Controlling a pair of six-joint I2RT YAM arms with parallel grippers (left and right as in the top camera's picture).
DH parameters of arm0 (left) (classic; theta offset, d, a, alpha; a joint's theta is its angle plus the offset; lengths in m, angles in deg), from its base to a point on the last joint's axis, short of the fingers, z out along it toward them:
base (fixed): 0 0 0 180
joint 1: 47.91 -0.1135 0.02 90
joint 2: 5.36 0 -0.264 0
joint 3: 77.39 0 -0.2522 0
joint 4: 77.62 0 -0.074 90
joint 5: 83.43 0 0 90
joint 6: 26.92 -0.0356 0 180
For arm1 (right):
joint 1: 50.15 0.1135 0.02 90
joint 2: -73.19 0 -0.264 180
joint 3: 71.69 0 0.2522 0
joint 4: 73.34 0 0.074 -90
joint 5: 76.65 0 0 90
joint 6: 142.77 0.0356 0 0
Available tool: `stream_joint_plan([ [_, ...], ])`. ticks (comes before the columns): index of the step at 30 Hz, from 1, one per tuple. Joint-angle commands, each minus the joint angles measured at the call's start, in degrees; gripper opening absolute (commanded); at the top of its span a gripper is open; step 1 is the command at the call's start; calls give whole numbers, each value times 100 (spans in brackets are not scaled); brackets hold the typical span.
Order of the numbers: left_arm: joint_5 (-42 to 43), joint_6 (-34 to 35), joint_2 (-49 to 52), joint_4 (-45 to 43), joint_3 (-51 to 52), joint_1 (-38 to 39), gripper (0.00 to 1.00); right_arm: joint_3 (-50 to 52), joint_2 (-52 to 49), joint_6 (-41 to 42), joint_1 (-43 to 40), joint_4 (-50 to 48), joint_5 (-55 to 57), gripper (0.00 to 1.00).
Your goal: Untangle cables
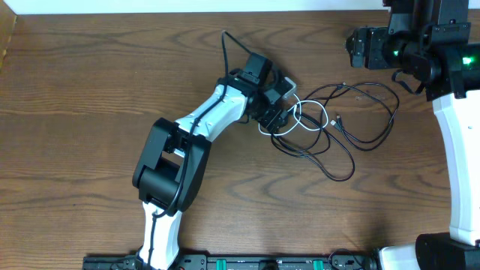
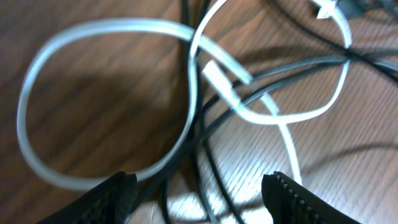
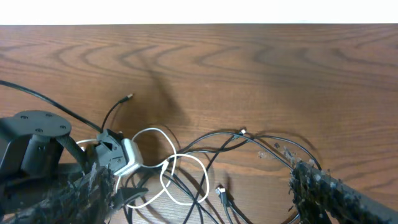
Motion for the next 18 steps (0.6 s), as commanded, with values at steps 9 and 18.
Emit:
stream_joint_plan([
  [9, -813, -326, 282, -623, -15, 157, 69, 50, -2, 28, 2, 9, -42, 88],
  [18, -815, -560, 367, -822, 0, 289, 66, 48, -2, 28, 2, 7, -42, 88],
])
